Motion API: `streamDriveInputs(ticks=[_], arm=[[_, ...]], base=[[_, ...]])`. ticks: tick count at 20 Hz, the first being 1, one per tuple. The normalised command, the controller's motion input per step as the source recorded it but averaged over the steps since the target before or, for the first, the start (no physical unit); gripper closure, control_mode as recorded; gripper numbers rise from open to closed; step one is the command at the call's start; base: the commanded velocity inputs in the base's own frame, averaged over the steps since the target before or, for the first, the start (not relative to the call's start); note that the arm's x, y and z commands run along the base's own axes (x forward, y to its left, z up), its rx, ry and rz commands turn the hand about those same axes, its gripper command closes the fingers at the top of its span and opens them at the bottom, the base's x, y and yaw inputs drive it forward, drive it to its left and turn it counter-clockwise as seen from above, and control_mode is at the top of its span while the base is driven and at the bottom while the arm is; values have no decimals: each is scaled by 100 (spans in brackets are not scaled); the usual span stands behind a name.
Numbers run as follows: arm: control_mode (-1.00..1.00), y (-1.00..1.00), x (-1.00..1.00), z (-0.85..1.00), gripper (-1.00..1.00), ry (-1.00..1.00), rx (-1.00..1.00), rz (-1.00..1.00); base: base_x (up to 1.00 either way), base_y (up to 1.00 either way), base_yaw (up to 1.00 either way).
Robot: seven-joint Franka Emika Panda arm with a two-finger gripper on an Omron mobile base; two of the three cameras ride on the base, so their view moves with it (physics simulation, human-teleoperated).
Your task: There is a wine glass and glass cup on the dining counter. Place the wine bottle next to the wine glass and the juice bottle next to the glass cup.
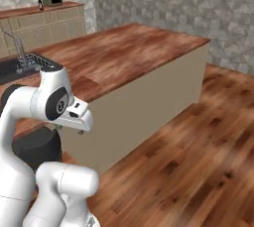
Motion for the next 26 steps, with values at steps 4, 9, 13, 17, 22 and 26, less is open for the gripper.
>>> streamDriveInputs(ticks=[4, 9, 13, 17, 22, 26], arm=[[100, 0, 0, 0, -100, 0, 0, 0], [100, 0, 0, 0, -100, 0, 0, 0], [100, 0, 0, 0, -100, 0, 0, 0], [100, 0, 0, 0, -100, 0, 0, 0], [100, 0, 0, 0, -100, 0, 0, 0], [100, 0, 0, 0, -100, 0, 0, 0]], base=[[31, -9, -54], [55, -2, -26], [79, -7, 0], [85, -9, 0], [92, -12, 0], [94, -12, 0]])
